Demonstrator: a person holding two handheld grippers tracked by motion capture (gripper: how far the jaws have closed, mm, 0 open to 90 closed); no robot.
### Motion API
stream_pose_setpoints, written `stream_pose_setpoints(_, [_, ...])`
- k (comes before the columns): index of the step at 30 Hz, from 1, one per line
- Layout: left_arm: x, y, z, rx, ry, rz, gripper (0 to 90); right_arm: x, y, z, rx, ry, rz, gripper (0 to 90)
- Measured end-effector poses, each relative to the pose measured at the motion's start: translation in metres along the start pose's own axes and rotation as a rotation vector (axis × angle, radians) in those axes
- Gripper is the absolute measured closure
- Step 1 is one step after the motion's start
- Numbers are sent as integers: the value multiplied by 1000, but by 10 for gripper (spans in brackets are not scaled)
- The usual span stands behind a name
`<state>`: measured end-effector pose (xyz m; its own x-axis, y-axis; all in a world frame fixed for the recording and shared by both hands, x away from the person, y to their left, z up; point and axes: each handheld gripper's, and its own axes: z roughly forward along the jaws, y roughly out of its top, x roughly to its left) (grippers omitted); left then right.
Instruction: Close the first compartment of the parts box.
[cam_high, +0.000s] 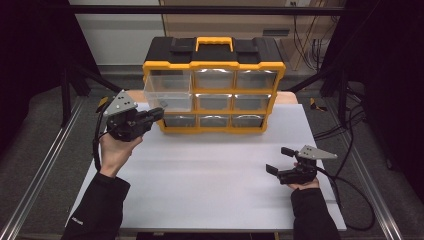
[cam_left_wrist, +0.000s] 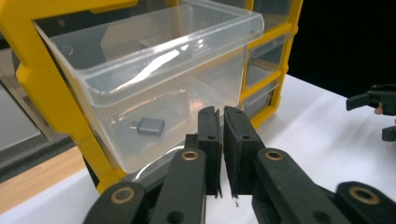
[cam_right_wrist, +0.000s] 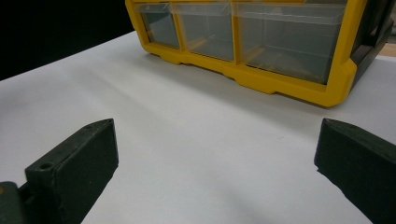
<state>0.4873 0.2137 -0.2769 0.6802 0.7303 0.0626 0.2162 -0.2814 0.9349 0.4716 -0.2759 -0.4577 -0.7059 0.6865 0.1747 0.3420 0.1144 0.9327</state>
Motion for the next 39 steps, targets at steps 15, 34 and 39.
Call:
stream_pose_setpoints(15, [7, 2, 21, 19, 10, 11, 893, 0, 0, 0, 0, -1, -1, 3])
stream_pose_setpoints(34, [12, 8, 26, 2, 31, 52, 893, 0, 0, 0, 2, 0, 0, 3])
stream_pose_setpoints(39, [14, 9, 27, -1, 40, 60, 893, 0, 0, 0, 1, -1, 0, 3])
